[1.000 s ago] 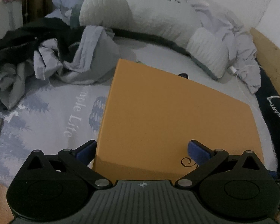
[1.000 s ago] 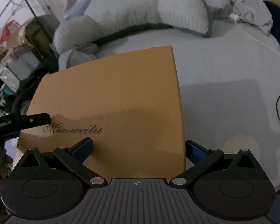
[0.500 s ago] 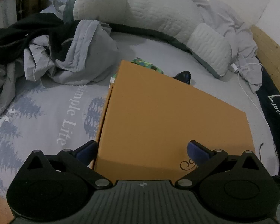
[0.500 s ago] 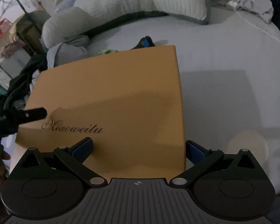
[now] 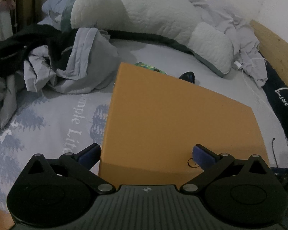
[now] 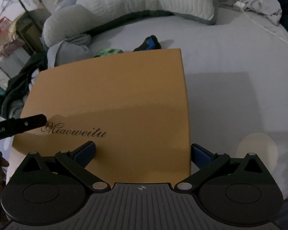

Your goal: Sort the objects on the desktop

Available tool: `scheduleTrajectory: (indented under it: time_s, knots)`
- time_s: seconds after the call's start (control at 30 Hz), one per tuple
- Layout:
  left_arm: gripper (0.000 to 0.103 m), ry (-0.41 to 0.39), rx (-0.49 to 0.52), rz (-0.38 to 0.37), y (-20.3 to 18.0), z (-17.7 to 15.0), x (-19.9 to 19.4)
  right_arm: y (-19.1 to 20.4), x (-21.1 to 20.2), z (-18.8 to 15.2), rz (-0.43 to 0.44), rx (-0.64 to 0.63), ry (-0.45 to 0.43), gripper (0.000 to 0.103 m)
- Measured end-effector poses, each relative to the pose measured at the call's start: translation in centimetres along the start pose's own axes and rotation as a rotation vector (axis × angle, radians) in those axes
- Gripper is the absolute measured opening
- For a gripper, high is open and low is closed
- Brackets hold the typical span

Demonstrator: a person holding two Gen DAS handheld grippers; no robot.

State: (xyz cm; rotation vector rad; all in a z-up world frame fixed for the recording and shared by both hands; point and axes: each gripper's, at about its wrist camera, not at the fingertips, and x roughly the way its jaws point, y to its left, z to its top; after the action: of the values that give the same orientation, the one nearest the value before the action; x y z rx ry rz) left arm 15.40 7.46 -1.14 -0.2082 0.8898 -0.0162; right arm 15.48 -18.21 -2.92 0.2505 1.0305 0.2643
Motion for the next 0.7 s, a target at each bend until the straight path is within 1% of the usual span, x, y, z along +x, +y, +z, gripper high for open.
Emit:
scheduleTrajectory:
  time_s: [0.23, 0.3, 0.43, 0.57, 0.7]
  knots:
    - [0.103, -0.022, -0.036, -0.052, 1.3, -0.3, 0.6, 0.6, -0.1, 0.1, -0.023, -0.022, -0.008, 0.103]
    - [0.103, -0.014, -0.051, -0.058, 1.6, -0.3, 1.0, 0.9, 0.0, 0.1, -0.036, -0.034, -0.009, 0.103]
    - [0.103, 0.004, -0.106, -0.097, 3.0, -1.1, 2.3, 1.9, 0.1, 0.0, -0.081, -0.085, -0.017, 0.103]
    - [0.103, 0.01, -0.114, -0.082, 2.9, -1.4, 3.0, 2.4, 0.7, 0.0, -0.109, -0.114, -0.013, 0.103]
    - [0.103, 0.013, -0.111, -0.069, 2.7, -1.6, 3.5, 1.9, 1.5, 0.0, -0.103, -0.095, -0.006, 0.103]
